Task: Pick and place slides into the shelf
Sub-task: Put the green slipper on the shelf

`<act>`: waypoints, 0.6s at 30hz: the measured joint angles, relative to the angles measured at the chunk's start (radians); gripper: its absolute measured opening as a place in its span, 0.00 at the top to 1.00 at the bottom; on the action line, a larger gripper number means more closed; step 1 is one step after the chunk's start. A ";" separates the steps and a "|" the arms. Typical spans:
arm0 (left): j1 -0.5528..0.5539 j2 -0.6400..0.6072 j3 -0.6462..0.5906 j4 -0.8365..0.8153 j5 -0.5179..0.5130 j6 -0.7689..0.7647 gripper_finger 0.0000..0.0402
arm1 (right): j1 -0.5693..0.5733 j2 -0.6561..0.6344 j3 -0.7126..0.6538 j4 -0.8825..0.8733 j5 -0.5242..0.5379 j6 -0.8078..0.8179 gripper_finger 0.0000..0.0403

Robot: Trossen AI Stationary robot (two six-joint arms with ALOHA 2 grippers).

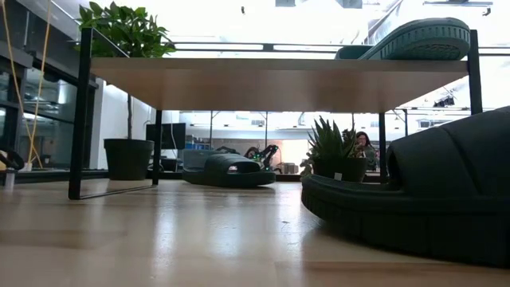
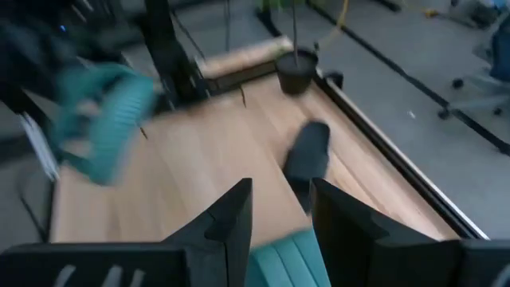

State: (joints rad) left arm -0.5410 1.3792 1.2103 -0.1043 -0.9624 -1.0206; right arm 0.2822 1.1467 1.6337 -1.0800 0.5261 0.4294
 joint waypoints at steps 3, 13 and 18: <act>0.033 0.000 0.005 0.004 -0.047 0.000 1.00 | 0.000 -0.041 0.000 0.069 0.001 -0.005 0.71; 0.132 0.000 0.006 0.154 -0.060 0.147 1.00 | 0.000 -0.056 0.001 0.230 -0.034 -0.094 0.71; 0.188 0.000 0.006 0.294 -0.062 0.290 1.00 | 0.000 -0.022 0.001 0.281 -0.008 -0.117 0.71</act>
State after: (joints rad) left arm -0.3529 1.3788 1.2163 0.1896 -1.0249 -0.7307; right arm 0.2825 1.1243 1.6344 -0.7989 0.5180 0.3128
